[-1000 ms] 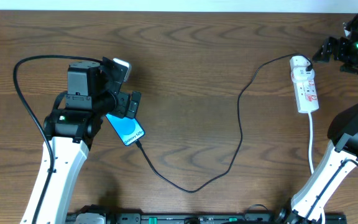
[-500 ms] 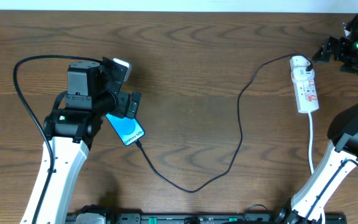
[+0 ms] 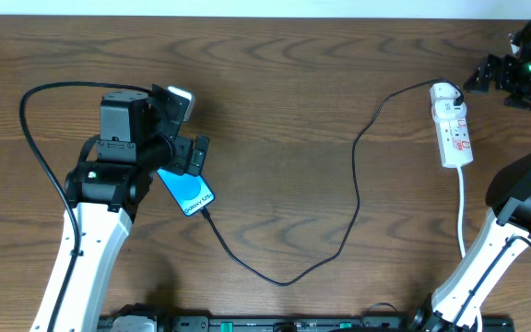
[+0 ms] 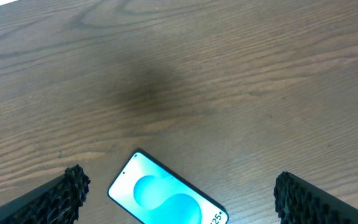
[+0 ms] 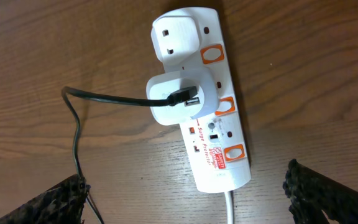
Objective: Plug charger to phone and switch on socket
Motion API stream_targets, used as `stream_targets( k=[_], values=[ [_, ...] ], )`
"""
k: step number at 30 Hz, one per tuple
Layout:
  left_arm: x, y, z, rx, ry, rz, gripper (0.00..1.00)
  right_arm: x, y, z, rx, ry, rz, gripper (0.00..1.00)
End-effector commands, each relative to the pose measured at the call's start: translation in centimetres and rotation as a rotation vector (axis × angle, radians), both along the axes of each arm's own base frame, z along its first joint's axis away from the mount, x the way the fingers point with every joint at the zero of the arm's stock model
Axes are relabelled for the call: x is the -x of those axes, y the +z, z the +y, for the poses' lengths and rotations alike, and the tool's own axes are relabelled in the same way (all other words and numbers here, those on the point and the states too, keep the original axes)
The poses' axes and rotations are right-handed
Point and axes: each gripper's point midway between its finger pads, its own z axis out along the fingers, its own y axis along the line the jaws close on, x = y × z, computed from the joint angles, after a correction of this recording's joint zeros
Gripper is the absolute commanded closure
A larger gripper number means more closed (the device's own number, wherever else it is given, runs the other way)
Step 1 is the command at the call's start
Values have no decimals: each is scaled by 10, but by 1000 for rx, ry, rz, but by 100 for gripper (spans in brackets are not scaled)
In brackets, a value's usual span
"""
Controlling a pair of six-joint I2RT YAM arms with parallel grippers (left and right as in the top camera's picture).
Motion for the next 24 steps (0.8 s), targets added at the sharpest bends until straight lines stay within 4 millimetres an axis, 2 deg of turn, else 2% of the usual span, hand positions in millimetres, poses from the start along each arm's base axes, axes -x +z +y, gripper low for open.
stream_targets(
  k=[1,24],
  values=[
    [-4,11,0,-1,-2,-27,2,-2,10,-1,9,-7,-26,1],
    [-2,10,0,-2,-2,-20,2,-2,10,-1,9,-7,-25,1]
  ],
)
